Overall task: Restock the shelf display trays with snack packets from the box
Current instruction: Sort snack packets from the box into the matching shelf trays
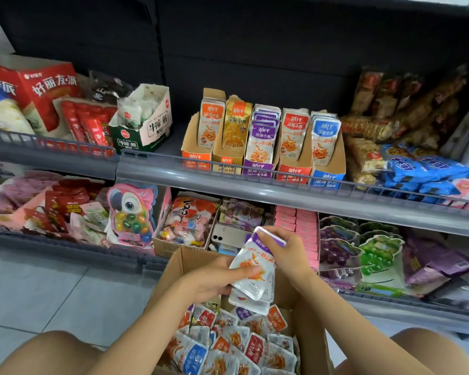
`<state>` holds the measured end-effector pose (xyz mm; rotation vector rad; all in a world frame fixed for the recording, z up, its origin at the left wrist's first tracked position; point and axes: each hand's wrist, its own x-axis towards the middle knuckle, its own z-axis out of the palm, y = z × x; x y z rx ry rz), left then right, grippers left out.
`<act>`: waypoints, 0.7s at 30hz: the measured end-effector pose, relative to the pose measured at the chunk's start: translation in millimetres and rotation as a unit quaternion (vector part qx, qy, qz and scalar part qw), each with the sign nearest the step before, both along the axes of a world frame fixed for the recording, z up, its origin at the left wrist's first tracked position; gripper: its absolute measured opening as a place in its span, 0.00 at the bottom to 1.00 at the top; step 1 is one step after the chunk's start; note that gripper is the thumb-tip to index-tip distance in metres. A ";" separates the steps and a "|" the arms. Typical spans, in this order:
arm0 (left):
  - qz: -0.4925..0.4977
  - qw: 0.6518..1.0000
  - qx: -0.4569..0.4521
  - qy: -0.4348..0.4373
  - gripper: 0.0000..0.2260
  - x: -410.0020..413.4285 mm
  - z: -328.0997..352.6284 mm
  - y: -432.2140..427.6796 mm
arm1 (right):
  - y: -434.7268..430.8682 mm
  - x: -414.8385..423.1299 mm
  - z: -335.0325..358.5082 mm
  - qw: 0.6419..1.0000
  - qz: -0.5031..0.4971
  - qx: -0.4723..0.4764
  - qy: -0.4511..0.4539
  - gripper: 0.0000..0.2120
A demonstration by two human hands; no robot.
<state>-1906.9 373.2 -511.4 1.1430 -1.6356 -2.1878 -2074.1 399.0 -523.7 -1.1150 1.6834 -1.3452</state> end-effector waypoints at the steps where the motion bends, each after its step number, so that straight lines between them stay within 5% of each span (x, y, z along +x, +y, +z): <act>1: -0.006 1.000 0.004 -0.002 0.11 -0.4 2.6 -0.4 | -2.5 -1.7 4.6 1.000 -0.005 -0.009 0.001 0.06; 10: -0.091 0.981 -0.170 0.003 0.19 -1.4 45.9 -17.6 | -12.0 -14.7 73.7 0.975 0.193 0.113 -0.019 0.10; 17: -0.014 0.980 -0.199 0.001 0.18 -8.3 76.4 -37.7 | -33.9 -30.9 106.8 0.994 0.103 0.001 -0.045 0.07; 21: -0.018 0.981 -0.188 0.040 0.13 -8.1 90.2 -49.8 | -47.0 -40.2 123.0 0.987 0.140 0.051 -0.054 0.08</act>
